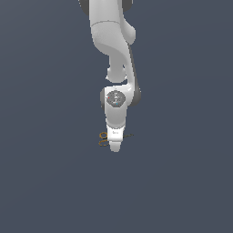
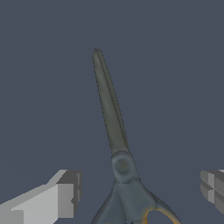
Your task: Pick up the object and move it to a goal position.
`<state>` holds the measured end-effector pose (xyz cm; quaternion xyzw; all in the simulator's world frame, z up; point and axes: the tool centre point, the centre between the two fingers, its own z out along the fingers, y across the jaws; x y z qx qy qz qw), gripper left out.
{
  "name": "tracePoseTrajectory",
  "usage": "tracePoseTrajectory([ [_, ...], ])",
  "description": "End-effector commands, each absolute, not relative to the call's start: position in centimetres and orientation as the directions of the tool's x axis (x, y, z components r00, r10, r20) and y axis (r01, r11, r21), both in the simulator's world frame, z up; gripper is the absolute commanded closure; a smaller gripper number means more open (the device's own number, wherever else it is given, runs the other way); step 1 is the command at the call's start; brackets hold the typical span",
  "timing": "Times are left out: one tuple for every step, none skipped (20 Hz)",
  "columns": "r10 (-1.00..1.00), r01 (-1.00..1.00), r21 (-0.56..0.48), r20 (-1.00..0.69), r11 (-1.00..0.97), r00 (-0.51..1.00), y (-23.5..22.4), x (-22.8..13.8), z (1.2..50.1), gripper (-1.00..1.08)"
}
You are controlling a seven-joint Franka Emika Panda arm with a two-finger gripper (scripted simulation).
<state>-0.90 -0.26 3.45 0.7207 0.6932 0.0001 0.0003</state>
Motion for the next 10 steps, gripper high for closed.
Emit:
tracePoseTrajectory([
  [0.999, 0.999, 0.0, 0.0, -0.037, 0.037, -0.2, -1.0, 2.2, -0.92],
  [0.999, 0.999, 0.0, 0.0, -0.037, 0.037, -0.3, -1.0, 1.8, -0.92],
  [0.999, 0.999, 0.0, 0.0, -0.036, 0.036, -0.2, -1.0, 1.5, -0.92],
  [0.999, 0.999, 0.0, 0.0, -0.036, 0.036, -0.2, -1.0, 1.2, -0.92],
  [0.999, 0.999, 0.0, 0.0, -0.036, 0.036, -0.2, -0.9, 1.0, -0.92],
  [0.999, 0.999, 0.0, 0.0, -0.036, 0.036, -0.2, -0.9, 0.9, -0.92],
  [0.999, 0.999, 0.0, 0.0, -0.036, 0.036, -0.2, -0.9, 0.8, -0.92],
  [0.999, 0.999, 0.0, 0.0, -0.036, 0.036, -0.2, -0.9, 0.8, -0.92],
  [0.999, 0.999, 0.0, 0.0, -0.036, 0.036, -0.2, -0.9, 0.8, 1.08],
  [0.999, 0.999, 0.0, 0.0, -0.036, 0.036, -0.2, -0.9, 0.8, 1.08],
])
